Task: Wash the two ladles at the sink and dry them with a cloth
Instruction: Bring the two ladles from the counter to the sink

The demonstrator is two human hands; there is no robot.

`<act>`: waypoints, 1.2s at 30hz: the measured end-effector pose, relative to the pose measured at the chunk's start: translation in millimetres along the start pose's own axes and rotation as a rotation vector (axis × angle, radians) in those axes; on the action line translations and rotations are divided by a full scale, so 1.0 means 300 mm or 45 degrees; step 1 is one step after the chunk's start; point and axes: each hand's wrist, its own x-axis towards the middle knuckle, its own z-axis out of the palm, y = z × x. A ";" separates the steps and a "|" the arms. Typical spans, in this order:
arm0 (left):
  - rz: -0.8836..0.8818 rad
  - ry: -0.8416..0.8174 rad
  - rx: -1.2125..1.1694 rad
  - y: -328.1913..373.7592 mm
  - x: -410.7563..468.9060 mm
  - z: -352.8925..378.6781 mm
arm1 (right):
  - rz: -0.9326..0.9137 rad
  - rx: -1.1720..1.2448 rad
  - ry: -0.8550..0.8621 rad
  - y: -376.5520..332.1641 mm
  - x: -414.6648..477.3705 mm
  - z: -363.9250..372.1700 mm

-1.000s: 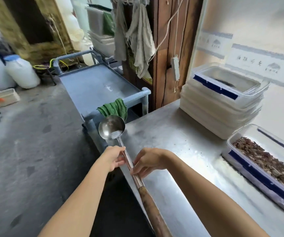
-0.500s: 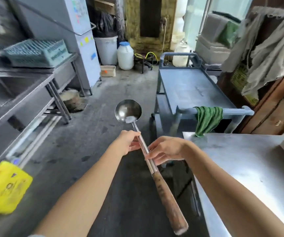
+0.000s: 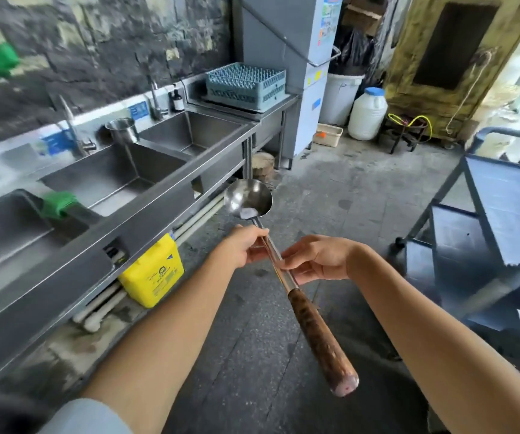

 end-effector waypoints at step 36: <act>-0.098 0.977 -0.618 0.072 0.007 -2.126 | 0.182 -0.562 -0.969 -0.752 1.637 1.521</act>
